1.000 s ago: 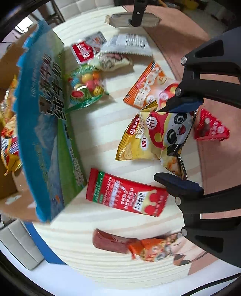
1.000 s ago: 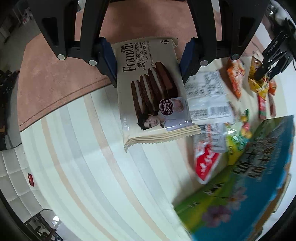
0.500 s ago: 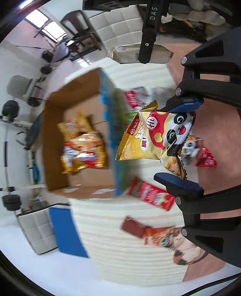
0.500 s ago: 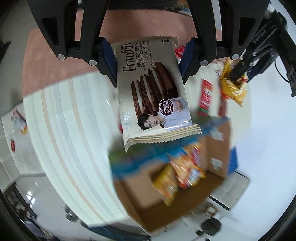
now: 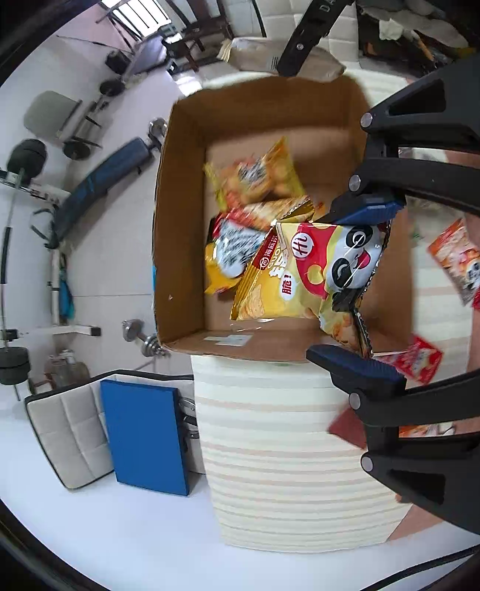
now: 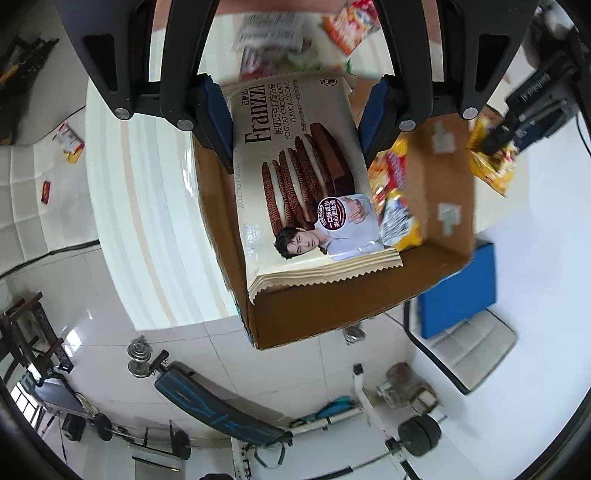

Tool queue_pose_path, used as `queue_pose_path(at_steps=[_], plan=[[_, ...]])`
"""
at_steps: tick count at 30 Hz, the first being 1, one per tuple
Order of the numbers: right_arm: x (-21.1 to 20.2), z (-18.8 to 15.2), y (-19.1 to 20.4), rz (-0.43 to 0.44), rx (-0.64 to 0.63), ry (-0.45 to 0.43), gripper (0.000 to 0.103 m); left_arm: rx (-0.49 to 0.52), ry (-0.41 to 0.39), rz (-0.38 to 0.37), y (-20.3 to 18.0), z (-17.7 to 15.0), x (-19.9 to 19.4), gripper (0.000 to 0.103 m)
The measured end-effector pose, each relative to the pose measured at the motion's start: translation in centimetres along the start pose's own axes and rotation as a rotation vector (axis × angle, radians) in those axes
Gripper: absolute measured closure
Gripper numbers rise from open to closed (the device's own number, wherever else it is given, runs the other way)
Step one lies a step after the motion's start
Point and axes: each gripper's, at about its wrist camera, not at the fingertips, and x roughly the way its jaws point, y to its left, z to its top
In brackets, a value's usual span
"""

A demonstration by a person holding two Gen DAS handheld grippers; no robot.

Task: Organize snacks
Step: 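Carry both packs over the box and release them inside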

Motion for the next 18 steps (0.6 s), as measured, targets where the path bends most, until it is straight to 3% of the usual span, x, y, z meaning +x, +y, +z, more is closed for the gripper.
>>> queue_pose_path(at_steps=[6,13,16,18], plan=[[4.6,3.6,0.3,-0.08,-0.032,0.041,0.039,0.011,0.079,0.05,0.2,3.6,4.5,0.046],[7.7,4.8,0.9,-0.106,-0.044,0.073,0.036,0.014,0.132,0.056,-0.2,5.4,7.1,0.045],[8.3,5.3,1.0,-0.124,-0.055,0.069,0.013,-0.009,0.138,0.052,-0.1,5.9,7.2,0.044],[8.3,5.4,1.2,-0.12,-0.051,0.064,0.013,-0.018,0.132,0.039,0.0,6.1,7.0,0.034]])
